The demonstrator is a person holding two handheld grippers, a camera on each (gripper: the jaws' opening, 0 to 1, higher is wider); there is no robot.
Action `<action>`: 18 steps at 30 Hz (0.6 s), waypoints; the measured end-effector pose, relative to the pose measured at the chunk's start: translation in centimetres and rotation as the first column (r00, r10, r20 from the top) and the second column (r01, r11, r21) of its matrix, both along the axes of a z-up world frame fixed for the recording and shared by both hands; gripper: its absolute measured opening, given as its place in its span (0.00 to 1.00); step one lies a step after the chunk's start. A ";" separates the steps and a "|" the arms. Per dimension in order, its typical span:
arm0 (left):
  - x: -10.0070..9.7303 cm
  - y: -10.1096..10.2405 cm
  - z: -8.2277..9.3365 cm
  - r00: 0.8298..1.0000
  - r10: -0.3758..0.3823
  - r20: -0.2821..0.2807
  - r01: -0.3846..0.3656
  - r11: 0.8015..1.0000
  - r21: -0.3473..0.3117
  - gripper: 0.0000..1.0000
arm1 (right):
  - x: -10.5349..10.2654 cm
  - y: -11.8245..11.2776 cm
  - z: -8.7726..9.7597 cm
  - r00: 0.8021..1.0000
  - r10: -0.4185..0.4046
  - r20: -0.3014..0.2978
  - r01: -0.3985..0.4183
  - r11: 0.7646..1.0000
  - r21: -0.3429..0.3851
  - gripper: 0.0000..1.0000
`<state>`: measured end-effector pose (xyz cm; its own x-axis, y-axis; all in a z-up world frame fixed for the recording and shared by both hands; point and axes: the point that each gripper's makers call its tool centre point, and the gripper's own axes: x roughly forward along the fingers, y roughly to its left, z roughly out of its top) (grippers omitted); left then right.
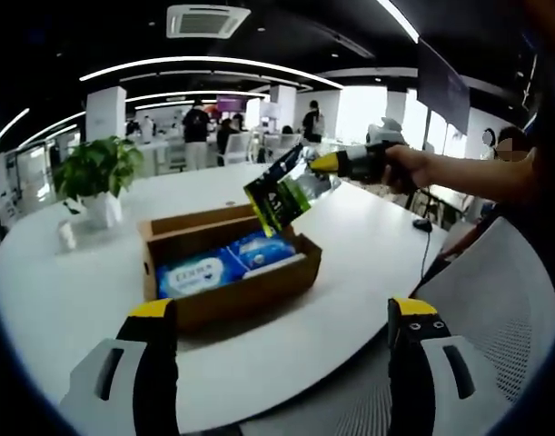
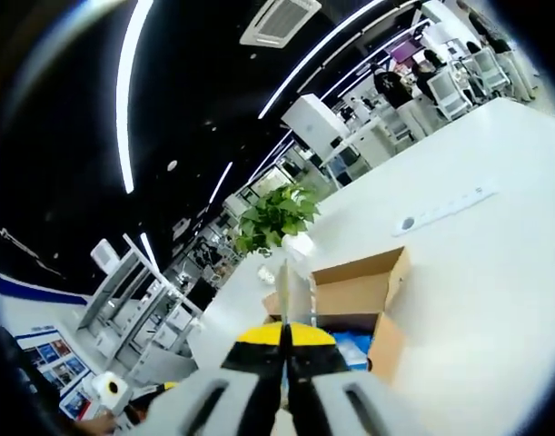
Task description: Operate the shoe box by opening the lid, removing the specified soft item, and placing it in the target area until the item is outside and the box remains undamaged.
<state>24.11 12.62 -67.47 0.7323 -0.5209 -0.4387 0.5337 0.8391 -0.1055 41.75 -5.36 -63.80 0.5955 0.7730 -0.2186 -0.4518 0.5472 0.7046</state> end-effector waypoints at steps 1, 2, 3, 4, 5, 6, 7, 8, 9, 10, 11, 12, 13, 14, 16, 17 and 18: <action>0.0 0.0 0.0 1.000 0.000 -0.002 0.000 1.000 -0.001 1.00 | -0.2 -0.1 0.1 1.000 -0.003 0.001 0.003 1.000 -0.001 0.00; 0.0 0.0 -0.1 1.000 -0.001 -0.003 0.001 1.000 -0.002 1.00 | -0.4 -0.3 0.1 1.000 -0.005 0.000 0.005 1.000 -0.003 0.00; 0.0 0.0 -0.1 1.000 -0.002 -0.004 0.002 1.000 -0.002 1.00 | -0.4 -0.5 0.1 1.000 -0.009 -0.001 0.009 1.000 -0.003 0.00; 0.0 0.0 -0.1 1.000 -0.004 -0.002 0.004 1.000 0.002 1.00 | -0.5 -0.8 0.1 1.000 -0.012 -0.002 0.012 1.000 -0.001 0.00; 0.0 0.0 -0.1 1.000 -0.005 -0.001 0.005 1.000 0.004 1.00 | -0.6 -1.0 0.2 1.000 -0.016 -0.001 0.016 1.000 0.000 0.00; 0.0 0.0 0.0 1.000 -0.006 -0.001 0.006 1.000 0.005 1.00 | -0.7 -1.2 0.4 1.000 -0.023 -0.002 0.023 1.000 0.008 0.00; 0.0 0.0 -0.1 1.000 -0.006 -0.001 0.006 1.000 0.005 1.00 | -0.7 -1.4 0.5 1.000 -0.025 -0.002 0.025 1.000 0.009 0.00; 0.0 0.0 -0.1 1.000 -0.005 -0.001 0.005 1.000 0.006 1.00 | -0.8 -1.5 0.6 1.000 -0.029 0.001 0.029 1.000 0.006 0.00; 0.0 0.0 0.0 1.000 -0.003 0.000 0.003 1.000 0.005 1.00 | -0.7 -1.9 0.5 0.999 -0.034 0.002 0.034 0.999 0.004 0.00; 0.0 0.0 -0.1 1.000 -0.002 -0.001 0.002 1.000 0.005 1.00 | -0.7 -2.0 0.6 0.999 -0.038 0.000 0.038 0.999 0.006 0.00; 0.0 0.0 -0.1 1.000 -0.003 -0.002 0.003 1.000 0.005 1.00 | -0.7 -2.3 0.7 0.999 -0.046 0.001 0.046 0.999 0.009 0.00; 0.0 0.0 -0.1 1.000 -0.005 -0.002 0.005 1.000 0.006 1.00 | -0.7 -2.5 0.8 0.999 -0.049 0.002 0.049 0.999 0.010 0.00; 0.0 0.0 -0.1 1.000 -0.006 -0.001 0.006 1.000 0.007 1.00 | -0.7 -2.6 0.9 0.999 -0.052 0.003 0.052 0.999 0.010 0.00; 0.0 0.0 -0.1 1.000 -0.008 -0.002 0.008 1.000 0.007 1.00 | -0.7 -2.9 0.9 0.998 -0.056 0.002 0.056 0.998 0.011 0.00; 0.0 0.0 -0.2 1.000 -0.009 -0.005 0.009 1.000 0.006 1.00 | -0.6 -3.3 1.0 0.998 -0.061 0.006 0.061 0.998 0.007 0.00; 0.0 0.0 -0.2 1.000 -0.008 -0.006 0.008 1.000 0.005 1.00 | -0.6 -3.4 1.0 0.998 -0.063 0.005 0.063 0.998 0.009 0.00; 0.0 0.0 -0.2 1.000 -0.007 -0.007 0.007 1.000 0.005 1.00 | -0.6 -3.5 1.1 0.998 -0.065 0.005 0.065 0.998 0.010 0.00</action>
